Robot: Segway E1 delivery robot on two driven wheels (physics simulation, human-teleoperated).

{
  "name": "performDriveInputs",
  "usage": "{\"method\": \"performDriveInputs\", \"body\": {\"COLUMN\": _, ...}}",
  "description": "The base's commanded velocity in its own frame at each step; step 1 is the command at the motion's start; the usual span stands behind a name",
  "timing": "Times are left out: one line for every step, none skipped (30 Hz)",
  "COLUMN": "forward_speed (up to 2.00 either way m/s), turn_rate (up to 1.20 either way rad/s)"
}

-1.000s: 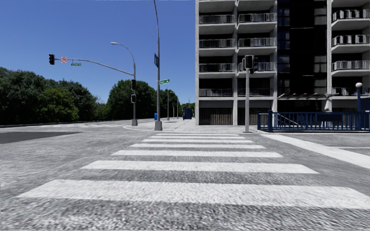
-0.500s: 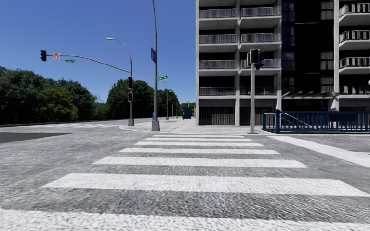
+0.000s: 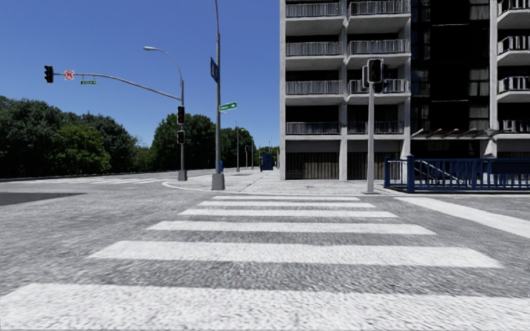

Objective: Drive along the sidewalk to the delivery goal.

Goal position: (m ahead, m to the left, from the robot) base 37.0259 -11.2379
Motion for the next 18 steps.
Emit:
{"method": "performDriveInputs", "body": {"forward_speed": 1.53, "turn_rate": 0.0}}
{"method": "performDriveInputs", "body": {"forward_speed": 1.53, "turn_rate": 0.0}}
{"method": "performDriveInputs", "body": {"forward_speed": 1.53, "turn_rate": 0.0}}
{"method": "performDriveInputs", "body": {"forward_speed": 1.53, "turn_rate": 0.0}}
{"method": "performDriveInputs", "body": {"forward_speed": 1.53, "turn_rate": 0.0}}
{"method": "performDriveInputs", "body": {"forward_speed": 1.53, "turn_rate": 0.0}}
{"method": "performDriveInputs", "body": {"forward_speed": 1.53, "turn_rate": 0.0}}
{"method": "performDriveInputs", "body": {"forward_speed": 1.53, "turn_rate": 0.0}}
{"method": "performDriveInputs", "body": {"forward_speed": 1.53, "turn_rate": 0.0}}
{"method": "performDriveInputs", "body": {"forward_speed": 1.53, "turn_rate": -0.04}}
{"method": "performDriveInputs", "body": {"forward_speed": 1.53, "turn_rate": -0.3}}
{"method": "performDriveInputs", "body": {"forward_speed": 1.53, "turn_rate": -0.48}}
{"method": "performDriveInputs", "body": {"forward_speed": 1.53, "turn_rate": -0.48}}
{"method": "performDriveInputs", "body": {"forward_speed": 1.53, "turn_rate": -0.54}}
{"method": "performDriveInputs", "body": {"forward_speed": 1.53, "turn_rate": -0.55}}
{"method": "performDriveInputs", "body": {"forward_speed": 1.53, "turn_rate": -0.55}}
{"method": "performDriveInputs", "body": {"forward_speed": 1.53, "turn_rate": -0.04}}
{"method": "performDriveInputs", "body": {"forward_speed": 1.53, "turn_rate": 0.0}}
